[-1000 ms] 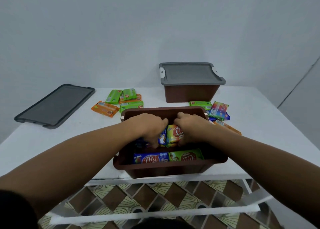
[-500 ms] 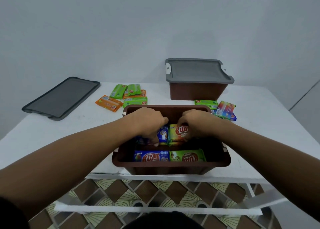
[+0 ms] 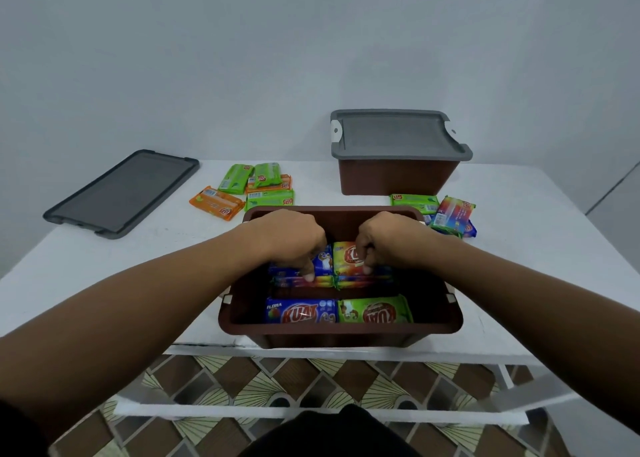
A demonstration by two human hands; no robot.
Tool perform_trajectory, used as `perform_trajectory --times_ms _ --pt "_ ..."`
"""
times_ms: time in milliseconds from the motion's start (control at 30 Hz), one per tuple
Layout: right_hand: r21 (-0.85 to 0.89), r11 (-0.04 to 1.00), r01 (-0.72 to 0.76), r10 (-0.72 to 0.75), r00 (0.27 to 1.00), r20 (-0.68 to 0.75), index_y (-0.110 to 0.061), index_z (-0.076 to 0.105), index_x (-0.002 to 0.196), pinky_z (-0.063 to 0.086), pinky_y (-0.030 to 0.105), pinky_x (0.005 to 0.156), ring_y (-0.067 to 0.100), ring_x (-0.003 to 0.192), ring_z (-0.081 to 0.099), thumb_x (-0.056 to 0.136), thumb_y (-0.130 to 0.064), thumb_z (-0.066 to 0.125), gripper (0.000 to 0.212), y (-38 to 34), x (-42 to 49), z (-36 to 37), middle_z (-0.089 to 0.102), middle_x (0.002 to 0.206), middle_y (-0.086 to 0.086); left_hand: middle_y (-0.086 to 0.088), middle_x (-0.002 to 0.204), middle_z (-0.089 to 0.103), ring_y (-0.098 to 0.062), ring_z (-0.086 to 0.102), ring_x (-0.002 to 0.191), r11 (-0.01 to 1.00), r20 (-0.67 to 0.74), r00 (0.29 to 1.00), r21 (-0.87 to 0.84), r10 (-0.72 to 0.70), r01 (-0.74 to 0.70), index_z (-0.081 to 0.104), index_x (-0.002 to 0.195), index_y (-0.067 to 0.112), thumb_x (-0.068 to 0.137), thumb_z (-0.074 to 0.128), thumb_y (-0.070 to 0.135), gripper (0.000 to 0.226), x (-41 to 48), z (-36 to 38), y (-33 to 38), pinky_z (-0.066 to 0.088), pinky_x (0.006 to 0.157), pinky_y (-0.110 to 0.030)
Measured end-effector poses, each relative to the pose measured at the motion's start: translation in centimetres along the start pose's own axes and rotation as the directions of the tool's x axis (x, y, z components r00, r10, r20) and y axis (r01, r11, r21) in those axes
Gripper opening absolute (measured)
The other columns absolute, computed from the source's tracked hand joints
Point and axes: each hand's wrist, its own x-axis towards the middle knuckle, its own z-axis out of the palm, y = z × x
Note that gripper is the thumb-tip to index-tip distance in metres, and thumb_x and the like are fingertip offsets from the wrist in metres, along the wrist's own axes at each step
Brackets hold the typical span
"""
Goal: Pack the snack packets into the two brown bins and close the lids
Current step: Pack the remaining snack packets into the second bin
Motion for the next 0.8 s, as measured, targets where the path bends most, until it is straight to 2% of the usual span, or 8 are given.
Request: perform_trajectory --times_ms 67,167,267,367,433,567,667,800 --pt "0.051 0.999 -0.016 0.015 1.0 0.012 -0.027 0.07 0.088 0.044 0.026 0.078 0.016 0.104 0.059 0.084 -0.031 0.076 0.008 0.1 0.1 0.0 0.058 0.091 -0.014 0.01 0.085 0.06 -0.012 0.057 0.08 0.998 0.021 1.0 -0.055 -0.001 0.002 0.059 0.087 0.029 0.086 0.076 0.046 0.024 0.2 0.0 -0.4 0.041 0.066 -0.028" --pt "0.09 0.995 -0.043 0.041 0.999 0.028 -0.022 0.071 0.087 0.047 0.027 0.08 0.014 0.1 0.057 0.084 -0.026 0.077 0.008 -0.1 0.2 -0.2 0.062 0.096 -0.009 0.013 0.077 0.053 -0.013 0.054 0.077 0.999 0.014 1.0 -0.054 -0.007 0.008 0.047 0.071 0.033 0.086 0.077 0.041 0.035 0.5 0.0 -0.7 0.04 0.065 -0.029" --pt "0.114 0.993 -0.044 0.043 0.999 0.013 -0.022 0.067 0.087 0.044 0.024 0.068 0.016 0.096 0.056 0.082 -0.026 0.078 0.013 -0.2 0.4 0.1 0.061 0.094 -0.007 0.012 0.08 0.055 -0.014 0.056 0.08 0.997 0.0 1.0 -0.075 0.007 -0.007 0.056 0.083 0.031 0.087 0.076 0.042 0.024 0.4 0.3 -0.7 0.041 0.064 -0.029" --pt "0.129 0.992 0.007 -0.004 1.0 -0.026 -0.021 0.069 0.103 0.048 0.027 0.072 0.014 0.091 0.058 0.084 -0.034 0.077 0.025 0.1 -0.1 0.2 0.062 0.094 -0.009 0.009 0.082 0.063 -0.011 0.059 0.077 0.983 -0.044 0.998 -0.178 0.038 -0.045 0.063 0.096 0.025 0.087 0.076 0.045 0.026 -0.1 -0.2 -1.2 0.046 0.063 -0.03" --pt "0.196 0.979 0.053 -0.039 0.996 -0.078 -0.023 0.07 0.104 0.05 0.026 0.073 0.009 0.085 0.058 0.086 -0.033 0.075 0.022 0.5 -0.7 -0.1 0.061 0.088 -0.013 0.01 0.08 0.066 -0.01 0.063 0.076 0.955 -0.142 0.988 -0.28 0.055 -0.093 0.067 0.091 0.025 0.087 0.076 0.044 0.022 -0.2 -1.1 -1.4 0.052 0.067 -0.034" --pt "0.213 0.966 0.143 -0.074 0.95 -0.305 -0.022 0.076 0.094 0.052 0.024 0.07 0.005 0.078 0.06 0.09 -0.021 0.067 0.01 1.9 -1.5 -1.3 0.067 0.09 -0.01 0.01 0.074 0.069 -0.002 0.063 0.068 0.897 -0.343 0.939 -0.408 0.023 -0.171 0.07 0.084 0.022 0.087 0.077 0.039 0.019 0.1 -3.3 -1.0 0.047 0.062 -0.026" --pt "0.229 0.958 0.173 -0.06 0.9 -0.431 -0.02 0.077 0.092 0.049 0.023 0.07 0.003 0.075 0.058 0.089 -0.021 0.071 0.006 4.0 -2.2 -2.3 0.067 0.086 -0.008 0.007 0.065 0.068 -0.009 0.066 0.058 0.844 -0.429 0.903 -0.487 -0.006 -0.226 0.069 0.08 0.018 0.086 0.08 0.035 0.021 0.8 -5.0 -0.3 0.049 0.061 -0.023" --pt "0.249 0.958 0.146 0.0 0.863 -0.505 -0.015 0.078 0.092 0.049 0.024 0.068 0.01 0.076 0.062 0.088 -0.019 0.073 0.007 7.3 -3.3 -2.8 0.07 0.085 -0.002 -0.004 0.07 0.07 -0.016 0.066 0.061 0.824 -0.492 0.871 -0.494 -0.003 -0.276 0.07 0.081 0.014 0.086 0.08 0.031 0.021 2.3 -7.3 0.8 0.047 0.059 -0.023"
